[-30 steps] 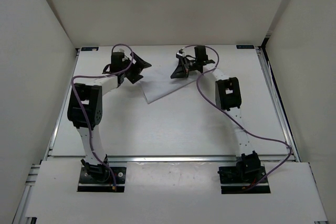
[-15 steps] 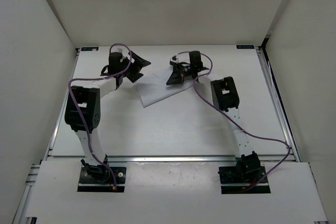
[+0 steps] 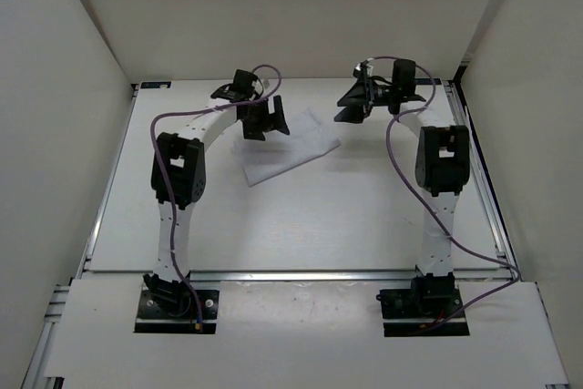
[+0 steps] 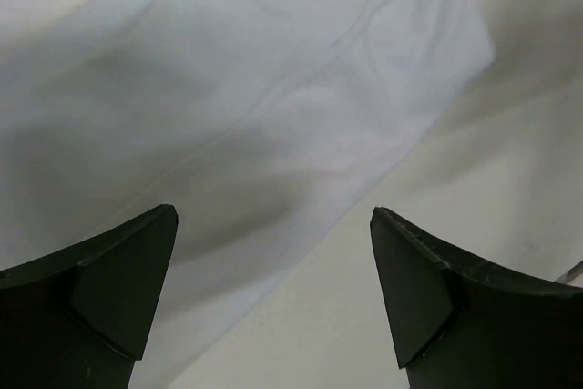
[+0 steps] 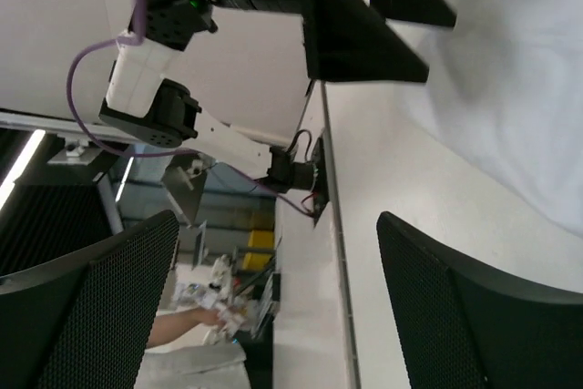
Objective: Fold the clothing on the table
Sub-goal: Fold the skirt
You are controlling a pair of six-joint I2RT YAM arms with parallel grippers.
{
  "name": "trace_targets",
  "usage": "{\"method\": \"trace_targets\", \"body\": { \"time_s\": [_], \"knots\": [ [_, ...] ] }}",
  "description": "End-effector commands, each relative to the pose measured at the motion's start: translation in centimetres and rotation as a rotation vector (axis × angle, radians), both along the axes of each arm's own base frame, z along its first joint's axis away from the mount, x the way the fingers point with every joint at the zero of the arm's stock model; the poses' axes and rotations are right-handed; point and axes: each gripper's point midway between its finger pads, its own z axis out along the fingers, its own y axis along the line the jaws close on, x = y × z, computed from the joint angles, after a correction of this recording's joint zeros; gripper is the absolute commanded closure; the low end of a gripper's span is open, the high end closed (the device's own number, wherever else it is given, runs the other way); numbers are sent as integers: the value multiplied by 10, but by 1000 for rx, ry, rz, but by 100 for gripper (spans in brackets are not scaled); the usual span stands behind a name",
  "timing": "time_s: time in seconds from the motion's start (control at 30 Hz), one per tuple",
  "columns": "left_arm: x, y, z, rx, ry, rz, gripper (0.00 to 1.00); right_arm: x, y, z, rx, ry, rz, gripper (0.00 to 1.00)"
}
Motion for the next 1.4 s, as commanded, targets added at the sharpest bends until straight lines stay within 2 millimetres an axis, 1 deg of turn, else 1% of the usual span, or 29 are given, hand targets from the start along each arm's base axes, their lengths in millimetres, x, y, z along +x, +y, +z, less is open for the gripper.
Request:
{"method": "trace_targets", "body": {
  "time_s": [0.0, 0.07, 0.13, 0.17, 0.2, 0.23, 0.27, 0.3, 0.33, 0.37, 0.4, 0.47, 0.5, 0.53, 0.6, 0.63, 0.67, 0.73, 0.87, 0.93, 0.97, 1.0, 1.03, 1.07, 1.1, 1.2, 1.23, 1.3, 1.37],
  "knots": [
    [-43, -1, -2, 104, 134, -154, 1, -18, -31, 43, 51, -116, 60, 5],
    [-45, -13, 11, 60, 112, -161, 1, -9, -37, 50, 47, -154, 21, 5],
    [-54, -27, 24, -26, 110, -155, 1, 6, -32, 49, 23, -202, -46, 4],
    [-58, -27, 29, -63, 96, -148, 1, 5, -28, 47, 10, -162, -56, 4],
    [-69, -25, 35, -87, 113, -111, 1, 15, -16, 41, -25, -250, -97, 3],
    [-69, -28, 38, -114, 96, -91, 1, 30, -15, 33, -112, -302, -181, 2],
    [-74, -23, 45, -127, 66, -75, 1, 31, -6, 20, -176, -275, -203, 1],
    [-81, -21, 51, -144, 56, -55, 1, 48, -2, 14, -289, -374, -282, 1],
    [-85, -14, 45, -119, 64, -29, 2, 65, -10, -1, -428, -406, -369, 1],
    [-87, -7, 53, -107, 44, -14, 1, 69, -15, -15, -502, -385, -400, 1],
    [-92, 0, 51, -87, 53, -7, 1, 83, -31, -28, -597, -395, -476, 1],
    [-96, 13, 43, -21, 52, 17, 1, 91, -59, -66, -722, -379, -518, 1],
    [-101, 18, 37, 10, 74, 21, 1, 88, -67, -75, -745, -378, -505, 1],
    [-97, 26, 33, 59, 61, 30, 1, 77, -72, -99, -791, -381, -444, 1],
    [-112, 37, 17, 145, 131, -5, 1, 51, -85, -137, -845, -333, -342, 1],
    [-115, 36, 7, 161, 169, -19, 1, 42, -88, -138, -840, -308, -330, 1],
    [-127, 41, 0, 190, 226, -38, 1, 36, -97, -139, -819, -263, -344, 1],
    [-141, 43, -17, 248, 312, -66, 1, 35, -107, -133, -803, -248, -374, 1],
    [-141, 49, -25, 282, 305, 21, 2, 45, -116, -112, -792, -272, -397, 0],
    [-125, 46, -23, 202, 234, 131, 1, 43, -111, -108, -763, -257, -389, 1],
    [-138, 47, -35, 146, 284, 201, 2, 42, -111, -106, -762, -258, -388, 1],
    [-115, 44, -13, 26, 201, 302, 1, 40, -120, -106, -751, -233, -401, 1],
    [-112, 46, -12, -49, 151, 349, 1, 39, -124, -107, -753, -225, -401, 1],
    [-124, 54, -29, -78, 204, 440, 1, 38, -125, -104, -738, -221, -401, 1],
    [-112, 51, -14, -162, 152, 496, 2, 36, -129, -103, -730, -204, -404, 1],
    [-123, 52, -29, -176, 160, 543, 2, 38, -146, -100, -740, -204, -435, 1],
    [-127, 44, -32, -156, 171, 528, 1, 38, -149, -99, -738, -203, -441, 1],
    [-132, 45, -39, -112, 157, 568, 2, 34, -152, -101, -731, -185, -442, 1],
    [-124, 40, -31, -194, 103, 631, 2, 34, -154, -97, -715, -186, -450, 1]
  ]
}}
